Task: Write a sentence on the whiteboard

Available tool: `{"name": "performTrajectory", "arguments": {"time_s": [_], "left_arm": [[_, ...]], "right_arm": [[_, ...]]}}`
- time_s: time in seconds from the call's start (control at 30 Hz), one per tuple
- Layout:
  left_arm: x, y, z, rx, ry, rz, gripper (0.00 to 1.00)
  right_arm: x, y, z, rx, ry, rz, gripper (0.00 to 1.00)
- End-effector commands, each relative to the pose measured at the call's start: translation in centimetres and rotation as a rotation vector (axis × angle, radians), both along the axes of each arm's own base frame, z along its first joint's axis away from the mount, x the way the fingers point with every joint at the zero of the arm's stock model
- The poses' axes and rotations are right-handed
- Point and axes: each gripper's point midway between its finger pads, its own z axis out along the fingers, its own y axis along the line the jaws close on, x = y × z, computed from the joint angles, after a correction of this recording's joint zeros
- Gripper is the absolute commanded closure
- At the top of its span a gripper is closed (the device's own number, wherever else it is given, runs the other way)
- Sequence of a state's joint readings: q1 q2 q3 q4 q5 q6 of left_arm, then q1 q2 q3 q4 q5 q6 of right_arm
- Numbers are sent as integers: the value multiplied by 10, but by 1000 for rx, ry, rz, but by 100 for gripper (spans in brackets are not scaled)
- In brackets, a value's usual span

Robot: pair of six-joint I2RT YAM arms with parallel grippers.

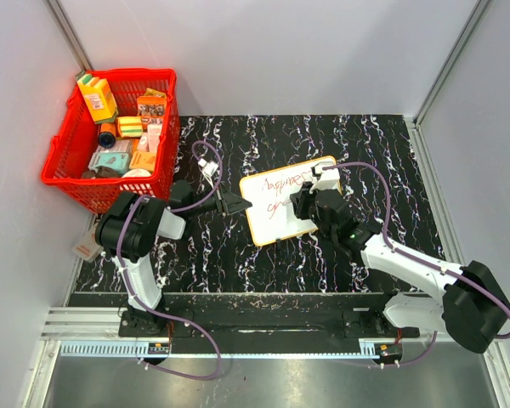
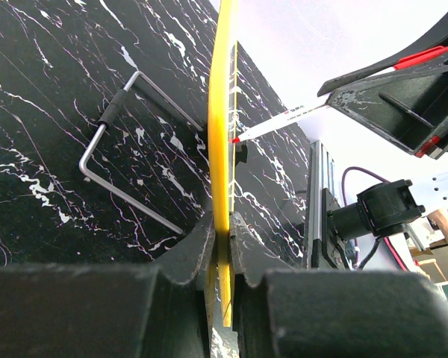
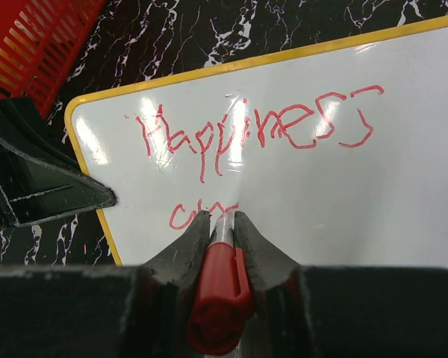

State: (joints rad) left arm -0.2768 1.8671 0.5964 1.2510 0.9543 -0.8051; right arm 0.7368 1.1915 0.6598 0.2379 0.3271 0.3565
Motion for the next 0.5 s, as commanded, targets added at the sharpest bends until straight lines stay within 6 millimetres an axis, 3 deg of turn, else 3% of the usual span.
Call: {"name": "performTrajectory", "arguments": {"time_s": [0.0, 0.47], "left_arm": [[0, -6, 32, -32, -181, -38, 100], [0, -5, 31, -31, -182, -36, 100]], "right_arm": [[1, -4, 5, 6, -10, -9, 100], [-1, -9, -3, -35, 10, -16, 100]]}}
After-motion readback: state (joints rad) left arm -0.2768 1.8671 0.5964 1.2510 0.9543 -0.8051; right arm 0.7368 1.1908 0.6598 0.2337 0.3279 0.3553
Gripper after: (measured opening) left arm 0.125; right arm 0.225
